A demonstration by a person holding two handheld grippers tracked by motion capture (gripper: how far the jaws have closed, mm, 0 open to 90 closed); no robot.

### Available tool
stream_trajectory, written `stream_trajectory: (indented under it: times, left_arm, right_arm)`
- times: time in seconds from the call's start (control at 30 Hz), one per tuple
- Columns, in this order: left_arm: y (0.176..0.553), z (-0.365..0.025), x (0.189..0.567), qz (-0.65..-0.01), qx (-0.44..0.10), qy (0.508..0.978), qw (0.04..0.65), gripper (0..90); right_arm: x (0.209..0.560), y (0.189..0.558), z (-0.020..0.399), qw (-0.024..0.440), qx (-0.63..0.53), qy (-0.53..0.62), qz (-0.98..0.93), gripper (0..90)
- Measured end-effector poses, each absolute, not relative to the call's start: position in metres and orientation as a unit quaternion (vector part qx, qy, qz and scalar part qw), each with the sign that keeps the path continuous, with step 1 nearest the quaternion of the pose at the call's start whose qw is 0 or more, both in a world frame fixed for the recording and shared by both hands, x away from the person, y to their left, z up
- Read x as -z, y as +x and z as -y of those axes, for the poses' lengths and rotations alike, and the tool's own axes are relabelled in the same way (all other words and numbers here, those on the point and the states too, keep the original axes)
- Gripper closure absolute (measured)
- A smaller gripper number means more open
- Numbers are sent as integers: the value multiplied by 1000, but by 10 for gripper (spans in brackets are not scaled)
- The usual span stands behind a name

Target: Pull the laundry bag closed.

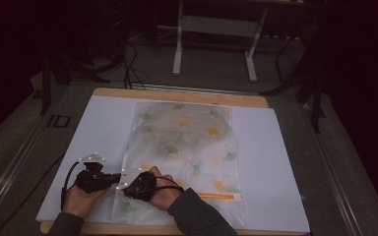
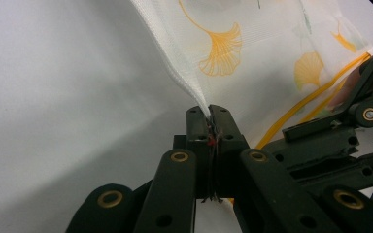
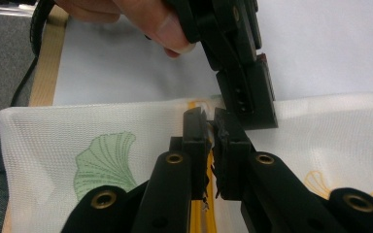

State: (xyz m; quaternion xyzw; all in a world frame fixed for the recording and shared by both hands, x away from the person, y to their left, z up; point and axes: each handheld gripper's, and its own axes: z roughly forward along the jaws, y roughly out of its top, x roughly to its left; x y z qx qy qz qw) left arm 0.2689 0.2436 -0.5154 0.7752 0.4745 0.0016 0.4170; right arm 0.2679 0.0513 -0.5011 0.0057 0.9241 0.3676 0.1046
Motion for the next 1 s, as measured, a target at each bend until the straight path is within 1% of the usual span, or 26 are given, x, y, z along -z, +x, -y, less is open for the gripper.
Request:
stream_trajectory:
  times: [0.43, 0.77, 0.83, 0.87, 0.9, 0.97, 1.0]
  left_arm:
    - [266, -245, 504, -473, -15, 765, 437, 893]
    - [265, -244, 504, -472, -5, 764, 439, 880]
    - [265, -244, 505, -473, -1, 764, 439, 859]
    - [264, -244, 506, -475, 1, 763, 439, 850]
    - [264, -244, 506, -478, 2, 761, 439, 845]
    - [264, -245, 506, -478, 3, 761, 438, 848]
    - [264, -244, 506, -479, 3, 761, 437, 864]
  right_arm:
    - [498, 270, -45, 108, -374, 12, -921, 849]
    - [495, 269, -42, 114, -381, 11, -918, 857]
    - [494, 269, -42, 115, -381, 11, -917, 862]
    - [494, 268, -42, 115, -382, 11, -917, 899]
    - [494, 268, -42, 119, -382, 11, -916, 900]
    - [494, 268, -40, 118, -385, 15, -915, 900]
    - [494, 269, -40, 118, -384, 13, -916, 900]
